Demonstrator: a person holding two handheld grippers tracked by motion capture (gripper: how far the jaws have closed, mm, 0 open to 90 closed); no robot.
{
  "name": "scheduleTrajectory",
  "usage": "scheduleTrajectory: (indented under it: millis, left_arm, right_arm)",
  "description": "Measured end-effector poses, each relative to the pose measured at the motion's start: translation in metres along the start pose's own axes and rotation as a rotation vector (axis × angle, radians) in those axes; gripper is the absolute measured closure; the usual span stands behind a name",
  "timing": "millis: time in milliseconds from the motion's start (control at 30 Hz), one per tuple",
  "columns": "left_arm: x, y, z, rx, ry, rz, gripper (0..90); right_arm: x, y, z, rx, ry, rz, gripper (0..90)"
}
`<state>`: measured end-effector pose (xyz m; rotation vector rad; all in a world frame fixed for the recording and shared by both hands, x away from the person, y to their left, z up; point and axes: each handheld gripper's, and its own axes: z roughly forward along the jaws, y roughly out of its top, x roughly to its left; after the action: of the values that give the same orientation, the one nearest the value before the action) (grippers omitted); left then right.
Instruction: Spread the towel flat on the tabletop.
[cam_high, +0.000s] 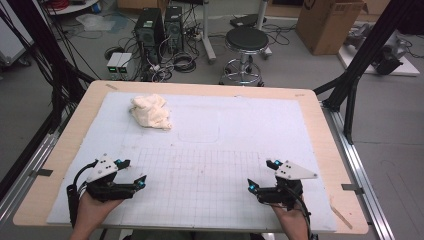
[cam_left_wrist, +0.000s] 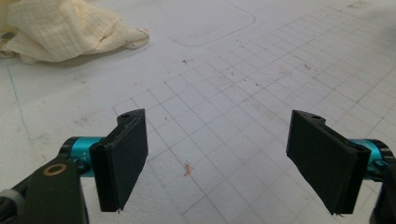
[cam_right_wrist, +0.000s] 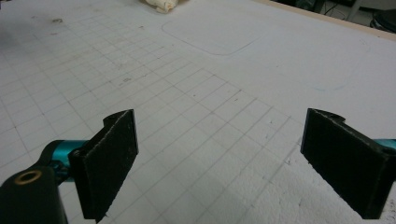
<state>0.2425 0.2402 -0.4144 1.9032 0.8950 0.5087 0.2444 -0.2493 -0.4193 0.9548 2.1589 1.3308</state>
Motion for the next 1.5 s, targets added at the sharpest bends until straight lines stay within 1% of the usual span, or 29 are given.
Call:
scheduleTrajectory:
  millis: [33, 133, 167, 233, 333, 367, 433, 467, 533, 567, 667, 733, 767, 800, 833, 867, 900, 967, 1000, 1033, 1067, 1133, 1167, 1200, 1233, 1300, 1333, 1467, 1500]
  left_arm:
    - [0.0, 0.0, 0.0, 0.003, -0.001, 0.005, 21.3]
    - [0.0, 0.004, 0.002, 0.004, -0.01, -0.002, 21.6]
    - [0.0, 0.006, 0.002, 0.001, -0.011, 0.003, 21.8]
    - [0.0, 0.01, 0.003, -0.002, -0.023, 0.006, 22.2]
    - [0.002, 0.015, 0.005, -0.002, -0.043, -0.002, 22.6]
    - [0.004, 0.016, 0.007, 0.004, -0.05, 0.001, 22.7]
    - [0.005, 0.019, 0.01, 0.006, -0.05, -0.006, 22.7]
    - [0.006, 0.021, 0.012, 0.005, -0.051, -0.02, 22.7]
    - [0.007, 0.025, 0.017, 0.01, -0.064, -0.034, 22.7]
    - [0.008, 0.028, 0.02, 0.016, -0.068, -0.03, 22.8]
    - [0.01, 0.035, 0.024, 0.012, -0.068, -0.022, 23.6]
    - [0.014, 0.039, 0.026, 0.003, -0.056, -0.015, 26.0]
    - [0.016, 0.041, 0.028, 0.004, -0.054, -0.024, 25.8]
    - [0.02, 0.043, 0.03, 0.017, -0.051, -0.037, 25.8]
    - [0.024, 0.045, 0.032, 0.03, -0.049, -0.064, 26.0]
    - [0.028, 0.047, 0.034, 0.042, -0.036, -0.087, 26.0]
    - [0.031, 0.048, 0.036, 0.04, -0.023, -0.094, 26.3]
    - [0.038, 0.049, 0.039, 0.026, 0.019, -0.092, 27.6]
    - [0.041, 0.049, 0.041, 0.024, 0.031, -0.101, 27.6]
    - [0.045, 0.049, 0.043, 0.022, 0.041, -0.106, 28.2]
    - [0.049, 0.049, 0.045, 0.021, 0.049, -0.114, 29.8]
    - [0.057, 0.05, 0.05, 0.017, 0.049, -0.154, 31.5]
    - [0.061, 0.052, 0.053, 0.038, 0.057, -0.163, 32.5]
    - [0.064, 0.053, 0.056, 0.045, 0.062, -0.167, 32.7]
    - [0.066, 0.055, 0.058, 0.046, 0.071, -0.168, 34.3]
    - [0.071, 0.06, 0.062, 0.048, 0.096, -0.161, 34.9]
    - [0.074, 0.062, 0.065, 0.049, 0.102, -0.169, 35.0]
    - [0.087, 0.072, 0.07, 0.031, 0.136, -0.195, 35.1]
    - [0.091, 0.075, 0.071, 0.026, 0.148, -0.192, 35.5]
  right_arm:
    - [0.0, 0.0, 0.0, 0.002, -0.001, 0.006, 10.5]
    - [0.0, 0.0, 0.0, 0.004, -0.001, 0.011, 10.5]
    - [-0.001, 0.0, 0.0, -0.002, -0.005, 0.001, 10.5]
    - [-0.002, 0.0, 0.0, 0.0, 0.001, 0.014, 10.5]
    - [-0.002, 0.0, 0.0, 0.004, 0.003, 0.021, 10.5]
    - [-0.003, -0.001, 0.0, -0.002, 0.001, 0.014, 10.5]
    - [-0.003, 0.0, -0.001, -0.001, 0.003, 0.017, 10.5]
    - [-0.003, 0.0, -0.001, -0.001, 0.003, 0.017, 10.5]
    - [-0.003, 0.0, -0.001, 0.0, 0.004, 0.02, 10.5]
    - [-0.004, 0.0, -0.001, -0.005, 0.001, 0.012, 10.5]
    - [-0.004, 0.001, -0.002, -0.005, 0.001, 0.018, 10.5]
    - [-0.004, 0.0, -0.002, -0.003, 0.001, 0.024, 10.5]
    - [-0.005, 0.001, -0.001, -0.003, 0.0, 0.018, 10.5]
    - [-0.005, 0.001, -0.001, -0.003, 0.0, 0.018, 10.5]
    - [-0.005, 0.001, -0.001, -0.003, -0.001, 0.016, 10.5]
    - [-0.005, 0.001, -0.001, -0.003, -0.001, 0.016, 10.5]
    - [-0.005, 0.002, 0.001, -0.008, 0.005, 0.018, 10.5]
    - [-0.005, 0.002, 0.002, -0.011, 0.008, 0.017, 10.5]
    - [-0.005, 0.002, 0.002, -0.011, 0.008, 0.017, 10.5]
    - [-0.005, 0.002, 0.003, -0.005, 0.011, 0.02, 10.5]
    - [-0.005, 0.002, 0.004, -0.009, 0.012, 0.009, 10.5]
    - [-0.004, 0.003, 0.004, -0.007, 0.02, 0.019, 10.5]
    - [-0.005, 0.003, 0.005, -0.012, 0.021, 0.011, 10.5]
    - [-0.005, 0.004, 0.006, -0.012, 0.023, 0.005, 10.5]
    - [-0.004, 0.004, 0.007, -0.011, 0.029, 0.016, 10.5]
    - [-0.004, 0.005, 0.008, -0.013, 0.032, 0.015, 10.5]
    - [-0.005, 0.005, 0.009, -0.012, 0.032, 0.008, 10.5]
    - [-0.004, 0.006, 0.011, -0.009, 0.044, 0.01, 10.5]
    - [-0.004, 0.006, 0.01, -0.013, 0.045, -0.002, 10.5]
